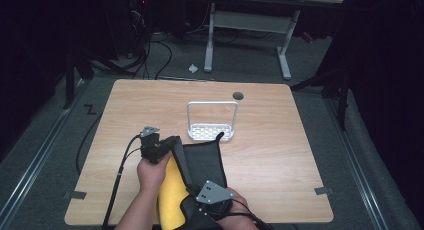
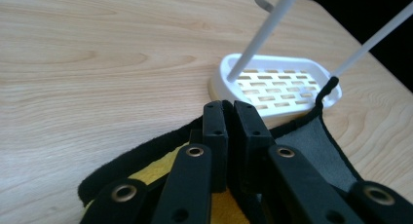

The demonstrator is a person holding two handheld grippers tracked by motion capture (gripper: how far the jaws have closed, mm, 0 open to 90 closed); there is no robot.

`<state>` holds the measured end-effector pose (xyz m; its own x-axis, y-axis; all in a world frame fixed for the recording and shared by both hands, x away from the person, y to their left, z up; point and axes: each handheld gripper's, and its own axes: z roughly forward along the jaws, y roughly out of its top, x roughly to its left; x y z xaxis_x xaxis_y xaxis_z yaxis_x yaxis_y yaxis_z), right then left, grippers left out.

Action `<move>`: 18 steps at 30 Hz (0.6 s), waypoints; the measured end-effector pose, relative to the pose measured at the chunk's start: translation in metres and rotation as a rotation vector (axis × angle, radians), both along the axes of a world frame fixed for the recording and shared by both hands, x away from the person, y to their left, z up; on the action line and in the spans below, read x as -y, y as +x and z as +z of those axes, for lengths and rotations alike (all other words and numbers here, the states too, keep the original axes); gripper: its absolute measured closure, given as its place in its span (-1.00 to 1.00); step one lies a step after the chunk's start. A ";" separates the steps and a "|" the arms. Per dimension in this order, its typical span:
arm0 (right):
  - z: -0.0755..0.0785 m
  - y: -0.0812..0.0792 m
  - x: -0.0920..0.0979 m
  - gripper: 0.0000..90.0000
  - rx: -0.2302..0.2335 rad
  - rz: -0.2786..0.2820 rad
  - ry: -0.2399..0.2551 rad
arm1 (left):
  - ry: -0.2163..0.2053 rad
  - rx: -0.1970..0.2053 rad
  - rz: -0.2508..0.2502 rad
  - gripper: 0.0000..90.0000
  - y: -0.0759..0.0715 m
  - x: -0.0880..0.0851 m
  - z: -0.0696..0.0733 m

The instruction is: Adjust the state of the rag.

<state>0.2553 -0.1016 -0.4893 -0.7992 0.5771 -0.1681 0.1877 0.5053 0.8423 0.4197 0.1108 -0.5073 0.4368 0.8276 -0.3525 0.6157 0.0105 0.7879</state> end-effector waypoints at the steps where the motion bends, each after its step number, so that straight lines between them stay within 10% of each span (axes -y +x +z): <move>1: -0.001 0.000 0.003 0.86 -0.006 -0.005 -0.002 | 0.005 0.001 -0.006 0.88 0.000 0.004 0.001; 18: 0.002 -0.009 0.044 0.85 -0.002 -0.058 -0.015 | -0.005 0.001 -0.051 0.87 0.000 0.042 0.013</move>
